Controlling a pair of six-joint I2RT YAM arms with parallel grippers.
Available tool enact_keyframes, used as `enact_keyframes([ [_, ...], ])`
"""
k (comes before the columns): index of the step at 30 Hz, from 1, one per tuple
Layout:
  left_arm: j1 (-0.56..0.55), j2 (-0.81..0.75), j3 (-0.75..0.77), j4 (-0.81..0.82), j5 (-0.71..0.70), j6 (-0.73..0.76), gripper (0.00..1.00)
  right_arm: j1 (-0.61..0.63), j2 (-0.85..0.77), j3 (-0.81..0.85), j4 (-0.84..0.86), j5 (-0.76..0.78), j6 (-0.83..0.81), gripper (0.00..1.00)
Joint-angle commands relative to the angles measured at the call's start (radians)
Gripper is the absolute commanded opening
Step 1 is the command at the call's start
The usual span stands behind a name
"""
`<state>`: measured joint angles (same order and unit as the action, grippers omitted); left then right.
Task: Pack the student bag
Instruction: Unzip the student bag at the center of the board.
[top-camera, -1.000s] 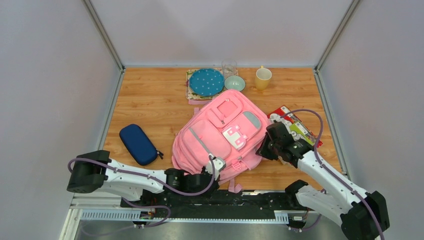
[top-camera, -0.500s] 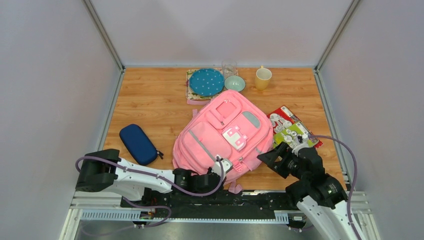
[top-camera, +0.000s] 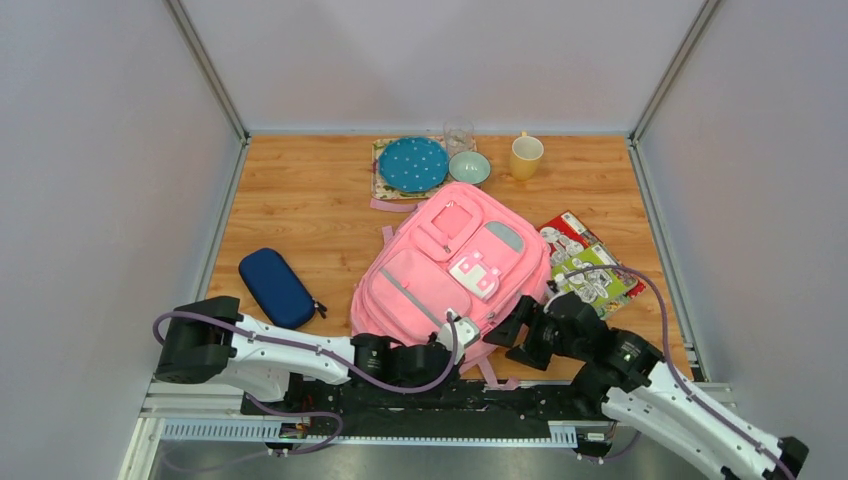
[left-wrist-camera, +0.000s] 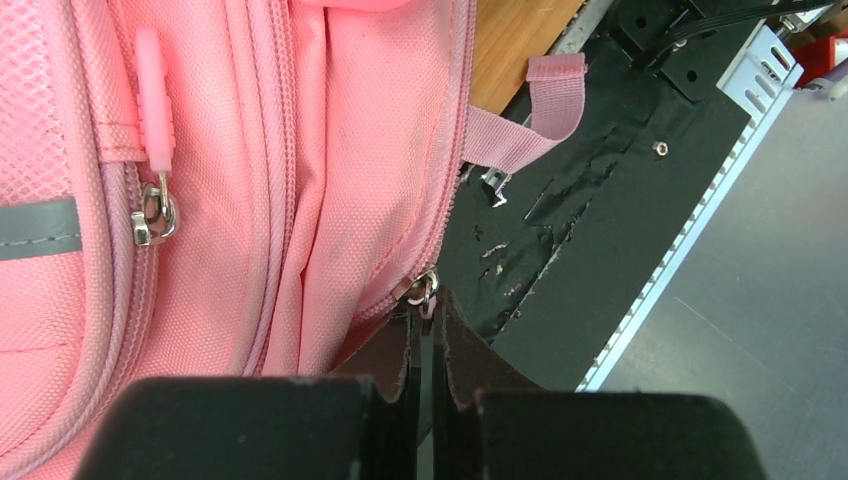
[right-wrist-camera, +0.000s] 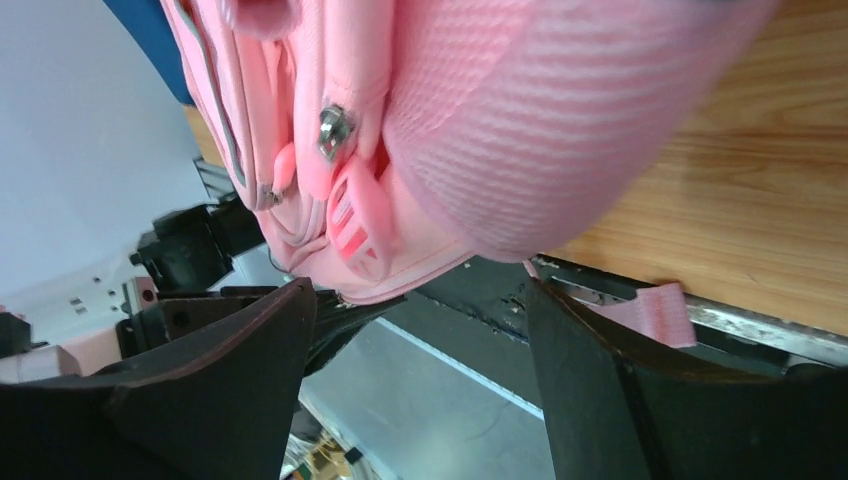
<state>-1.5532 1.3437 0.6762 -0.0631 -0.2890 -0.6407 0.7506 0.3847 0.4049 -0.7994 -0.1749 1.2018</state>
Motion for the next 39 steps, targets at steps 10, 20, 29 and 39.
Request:
enact_keyframes([
  [10, 0.005, -0.008, 0.040, 0.072, 0.056, 0.046, 0.00, 0.346, 0.353, 0.095, 0.310, 0.426, 0.171, 0.61],
  [20, 0.004, -0.144, -0.075, -0.023, 0.080, 0.032, 0.00, 0.339, 0.404, 0.127, 0.229, 0.551, 0.026, 0.00],
  [29, -0.086, -0.178, -0.164, -0.092, 0.113, -0.005, 0.00, 0.283, 0.462, 0.175, 0.169, 0.528, -0.284, 0.00],
  [39, -0.186, -0.006, -0.030, -0.006, 0.090, 0.022, 0.00, 0.297, 0.643, 0.305, 0.197, 0.451, -0.501, 0.00],
])
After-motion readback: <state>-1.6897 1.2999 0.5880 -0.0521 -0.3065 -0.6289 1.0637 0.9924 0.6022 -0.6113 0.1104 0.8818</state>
